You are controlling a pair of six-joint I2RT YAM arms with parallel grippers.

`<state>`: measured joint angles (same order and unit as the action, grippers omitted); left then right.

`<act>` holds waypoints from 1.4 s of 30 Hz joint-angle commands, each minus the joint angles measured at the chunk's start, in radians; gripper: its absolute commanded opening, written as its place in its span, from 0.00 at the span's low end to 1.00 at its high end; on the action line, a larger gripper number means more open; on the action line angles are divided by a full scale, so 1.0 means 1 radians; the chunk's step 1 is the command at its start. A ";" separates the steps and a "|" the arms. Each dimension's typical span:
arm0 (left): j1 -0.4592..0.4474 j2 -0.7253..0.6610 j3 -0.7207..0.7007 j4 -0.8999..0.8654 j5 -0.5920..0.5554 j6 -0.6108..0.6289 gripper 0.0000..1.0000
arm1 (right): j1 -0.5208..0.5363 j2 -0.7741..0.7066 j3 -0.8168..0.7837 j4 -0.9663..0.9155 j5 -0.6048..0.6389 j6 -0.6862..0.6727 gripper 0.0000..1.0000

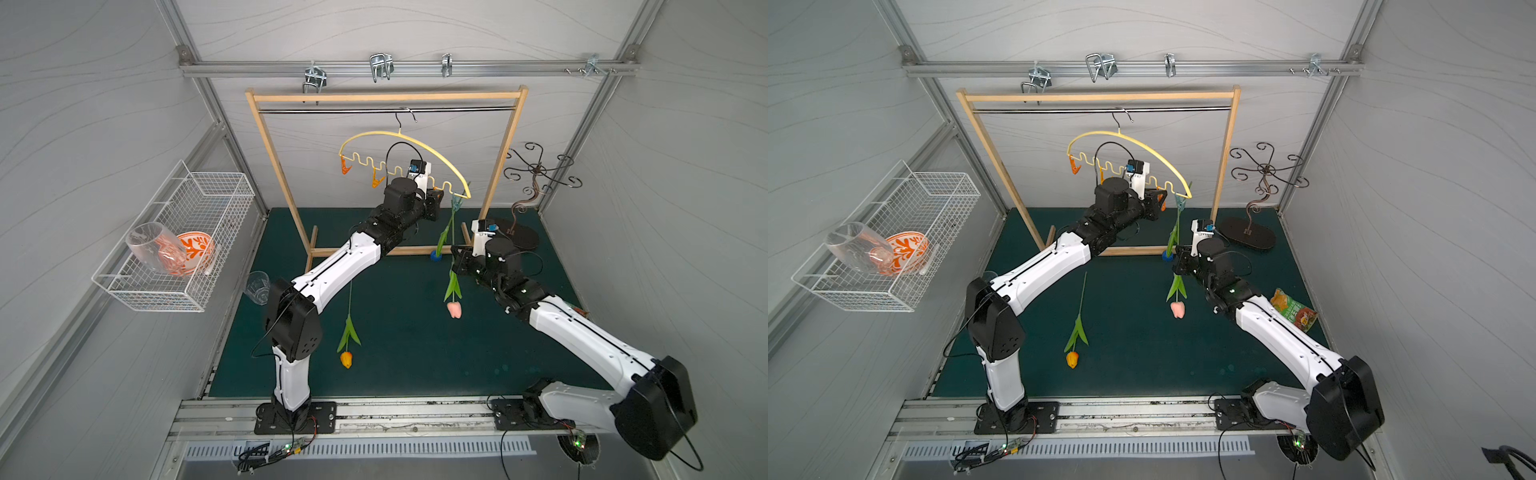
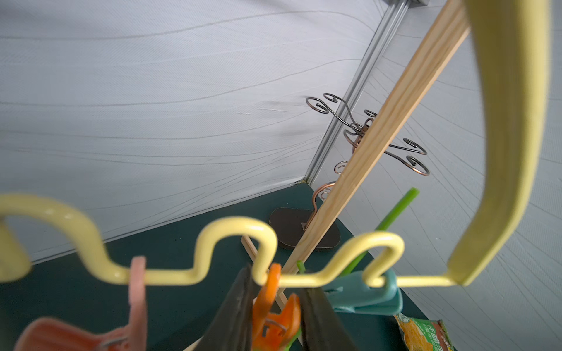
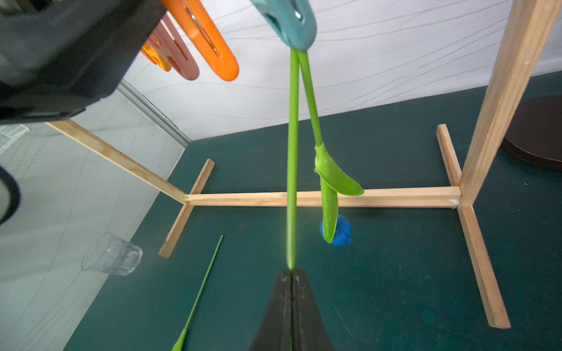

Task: Dry the flowers on a clothes hanger
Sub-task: Open the clamp at the hanger, then clamp the flower onto the hanger.

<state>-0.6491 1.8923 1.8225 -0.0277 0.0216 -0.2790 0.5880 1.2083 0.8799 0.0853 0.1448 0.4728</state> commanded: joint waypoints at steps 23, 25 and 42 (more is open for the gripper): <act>-0.003 -0.084 0.093 -0.199 -0.055 -0.163 0.28 | 0.089 0.174 0.051 0.360 0.060 -0.066 0.00; -0.003 -0.085 0.092 -0.200 -0.055 -0.164 0.28 | 0.091 0.171 0.050 0.370 0.050 -0.046 0.00; -0.003 -0.088 0.075 -0.187 -0.054 -0.176 0.27 | 0.108 0.174 0.059 0.400 0.026 -0.039 0.00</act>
<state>-0.6498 1.8408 1.8702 -0.2443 -0.0235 -0.4358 0.6895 1.3792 0.9154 0.4427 0.1776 0.4305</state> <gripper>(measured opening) 0.272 0.045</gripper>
